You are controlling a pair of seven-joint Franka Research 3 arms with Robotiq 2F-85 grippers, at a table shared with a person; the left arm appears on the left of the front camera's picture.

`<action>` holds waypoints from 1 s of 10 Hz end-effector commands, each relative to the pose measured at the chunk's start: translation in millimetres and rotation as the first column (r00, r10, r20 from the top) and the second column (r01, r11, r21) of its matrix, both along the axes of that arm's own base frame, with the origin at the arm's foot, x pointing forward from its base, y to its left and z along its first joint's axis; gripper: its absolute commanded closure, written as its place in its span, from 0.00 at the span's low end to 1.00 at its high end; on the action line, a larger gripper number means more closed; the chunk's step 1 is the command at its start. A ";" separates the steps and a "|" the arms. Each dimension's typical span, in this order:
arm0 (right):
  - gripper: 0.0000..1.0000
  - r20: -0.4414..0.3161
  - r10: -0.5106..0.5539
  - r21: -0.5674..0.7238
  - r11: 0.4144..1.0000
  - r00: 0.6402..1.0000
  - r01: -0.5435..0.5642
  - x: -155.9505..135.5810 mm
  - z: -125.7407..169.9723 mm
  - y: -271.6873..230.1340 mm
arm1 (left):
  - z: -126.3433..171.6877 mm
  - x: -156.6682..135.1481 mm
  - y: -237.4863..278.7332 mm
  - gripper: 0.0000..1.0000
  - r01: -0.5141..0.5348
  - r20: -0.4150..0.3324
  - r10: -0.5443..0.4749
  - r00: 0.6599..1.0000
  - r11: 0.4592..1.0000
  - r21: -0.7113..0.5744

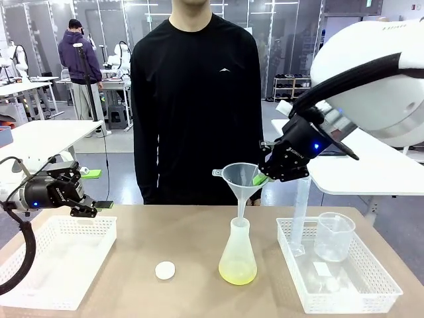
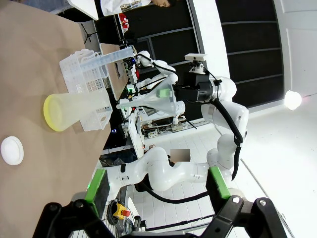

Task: Prepare the solutions needed for the experiment.
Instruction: Once the solution is in the Big flask , pick up the Plastic Funnel and place it back into the right Organizing basket.

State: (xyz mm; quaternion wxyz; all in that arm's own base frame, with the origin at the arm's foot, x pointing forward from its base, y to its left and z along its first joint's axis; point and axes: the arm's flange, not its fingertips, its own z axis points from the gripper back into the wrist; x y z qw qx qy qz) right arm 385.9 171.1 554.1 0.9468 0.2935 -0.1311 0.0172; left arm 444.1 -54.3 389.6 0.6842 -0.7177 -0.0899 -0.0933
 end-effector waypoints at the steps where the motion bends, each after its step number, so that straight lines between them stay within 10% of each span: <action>1: 1.00 -0.037 0.039 0.038 0.999 0.999 -0.038 5.5 9.9 -5.1 | 1.0 0.0 -0.7 0.00 -0.001 0.007 0.001 1.000 1.000 -0.006; 10: 1.00 -0.058 -0.080 -0.060 0.995 0.995 0.076 2.0 31.0 -100.8 | 1.0 0.0 -0.7 0.00 -0.001 0.007 0.001 1.000 1.000 -0.006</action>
